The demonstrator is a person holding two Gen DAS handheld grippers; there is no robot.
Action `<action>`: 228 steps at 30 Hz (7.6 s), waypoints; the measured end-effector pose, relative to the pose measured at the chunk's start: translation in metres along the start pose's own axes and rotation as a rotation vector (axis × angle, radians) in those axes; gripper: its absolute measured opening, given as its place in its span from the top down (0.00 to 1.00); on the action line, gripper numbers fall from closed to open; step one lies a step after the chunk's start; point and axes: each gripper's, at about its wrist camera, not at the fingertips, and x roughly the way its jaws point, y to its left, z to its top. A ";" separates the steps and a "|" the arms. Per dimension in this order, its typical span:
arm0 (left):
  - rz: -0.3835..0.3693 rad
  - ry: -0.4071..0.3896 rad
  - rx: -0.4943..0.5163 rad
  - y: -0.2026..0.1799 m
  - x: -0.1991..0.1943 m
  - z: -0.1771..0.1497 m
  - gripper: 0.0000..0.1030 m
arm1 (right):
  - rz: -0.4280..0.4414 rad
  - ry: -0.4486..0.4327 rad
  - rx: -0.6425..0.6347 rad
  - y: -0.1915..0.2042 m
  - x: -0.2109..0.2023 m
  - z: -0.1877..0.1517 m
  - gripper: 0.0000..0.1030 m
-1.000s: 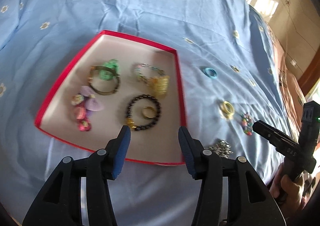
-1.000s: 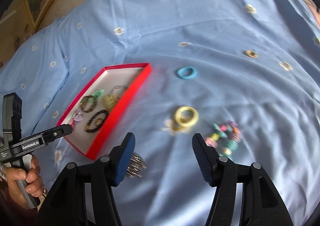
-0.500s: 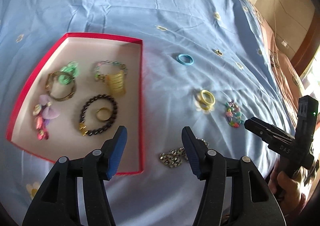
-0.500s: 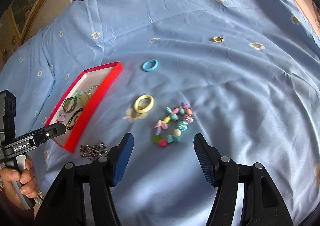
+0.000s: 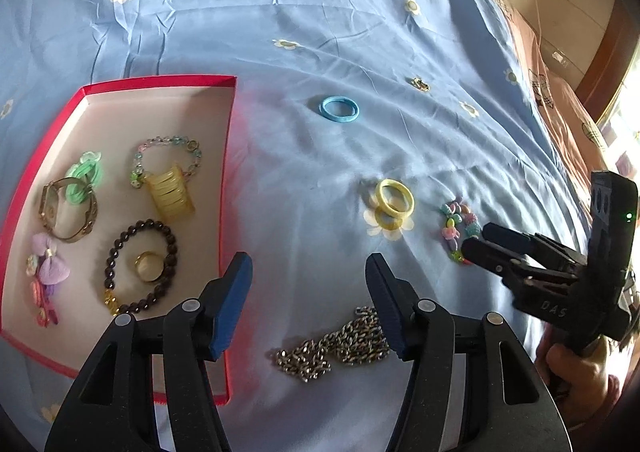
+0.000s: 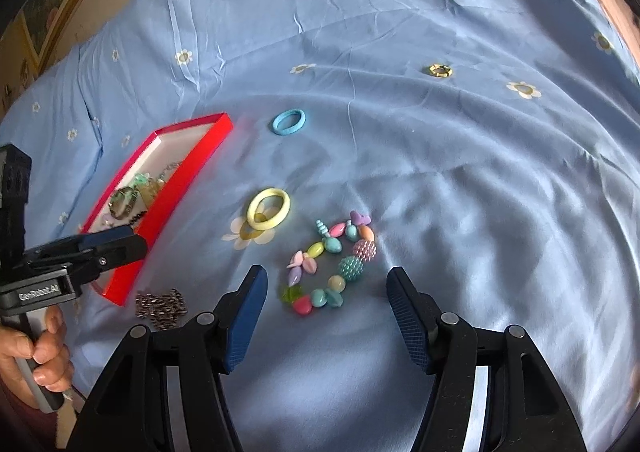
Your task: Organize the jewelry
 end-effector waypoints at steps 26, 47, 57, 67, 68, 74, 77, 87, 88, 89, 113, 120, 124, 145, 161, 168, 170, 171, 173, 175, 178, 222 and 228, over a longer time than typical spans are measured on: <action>-0.085 0.051 0.112 -0.056 0.080 0.033 0.69 | 0.002 -0.085 0.072 -0.030 -0.027 0.011 0.88; -0.121 -0.026 -0.042 0.006 0.007 0.013 0.96 | 0.119 -0.117 -0.007 0.022 -0.038 0.024 0.88; -0.068 -0.067 -0.115 0.045 -0.025 -0.005 0.96 | 0.196 -0.102 -0.075 0.066 -0.030 0.030 0.88; -0.016 -0.087 -0.217 0.090 -0.047 -0.029 0.96 | 0.255 -0.084 -0.132 0.104 -0.022 0.033 0.88; -0.009 -0.089 -0.226 0.094 -0.049 -0.031 0.96 | 0.258 -0.082 -0.135 0.106 -0.021 0.033 0.88; 0.019 -0.096 -0.265 0.114 -0.057 -0.041 0.96 | 0.286 -0.065 -0.165 0.126 -0.016 0.032 0.88; 0.029 -0.102 -0.281 0.122 -0.061 -0.045 0.96 | 0.302 -0.057 -0.183 0.137 -0.013 0.032 0.88; 0.049 -0.107 -0.313 0.141 -0.066 -0.050 0.96 | 0.349 -0.036 -0.243 0.173 0.001 0.033 0.88; 0.051 -0.105 -0.315 0.142 -0.066 -0.050 0.96 | 0.355 -0.034 -0.250 0.177 0.003 0.034 0.88; 0.053 -0.103 -0.318 0.144 -0.065 -0.050 0.96 | 0.360 -0.032 -0.256 0.182 0.005 0.034 0.88; 0.092 -0.049 -0.331 0.161 -0.044 -0.052 0.95 | 0.332 0.097 -0.300 0.207 0.080 0.029 0.88; 0.115 -0.041 -0.311 0.158 -0.041 -0.051 0.93 | 0.312 0.119 -0.311 0.205 0.087 0.029 0.87; 0.118 -0.037 -0.305 0.157 -0.041 -0.050 0.92 | 0.306 0.125 -0.316 0.205 0.089 0.029 0.86; 0.145 -0.080 -0.295 0.147 -0.063 -0.053 0.58 | 0.326 0.054 -0.252 0.190 0.066 0.035 0.58; 0.178 -0.150 -0.345 0.145 -0.091 -0.079 0.23 | 0.376 -0.009 -0.181 0.176 0.039 0.015 0.14; 0.202 -0.178 -0.353 0.143 -0.101 -0.094 0.22 | 0.372 -0.025 -0.161 0.167 0.029 0.006 0.09; 0.209 -0.198 -0.341 0.140 -0.105 -0.097 0.20 | 0.372 -0.048 -0.173 0.167 0.024 0.003 0.07; 0.219 -0.209 -0.331 0.139 -0.107 -0.098 0.18 | 0.373 -0.063 -0.188 0.169 0.020 0.001 0.06; 0.245 -0.234 -0.308 0.134 -0.112 -0.102 0.15 | 0.369 -0.091 -0.226 0.174 0.014 -0.003 0.04; 0.266 -0.259 -0.292 0.131 -0.117 -0.106 0.13 | 0.361 -0.114 -0.263 0.178 0.008 -0.008 0.01; 0.295 -0.294 -0.274 0.127 -0.123 -0.111 0.09 | 0.355 -0.140 -0.303 0.182 0.001 -0.016 0.01; 0.532 -0.328 -0.178 0.092 -0.146 -0.120 0.00 | 0.261 -0.194 -0.321 0.177 -0.028 -0.027 0.00; 0.558 -0.362 -0.157 0.084 -0.154 -0.119 0.00 | 0.240 -0.242 -0.361 0.182 -0.039 -0.029 0.00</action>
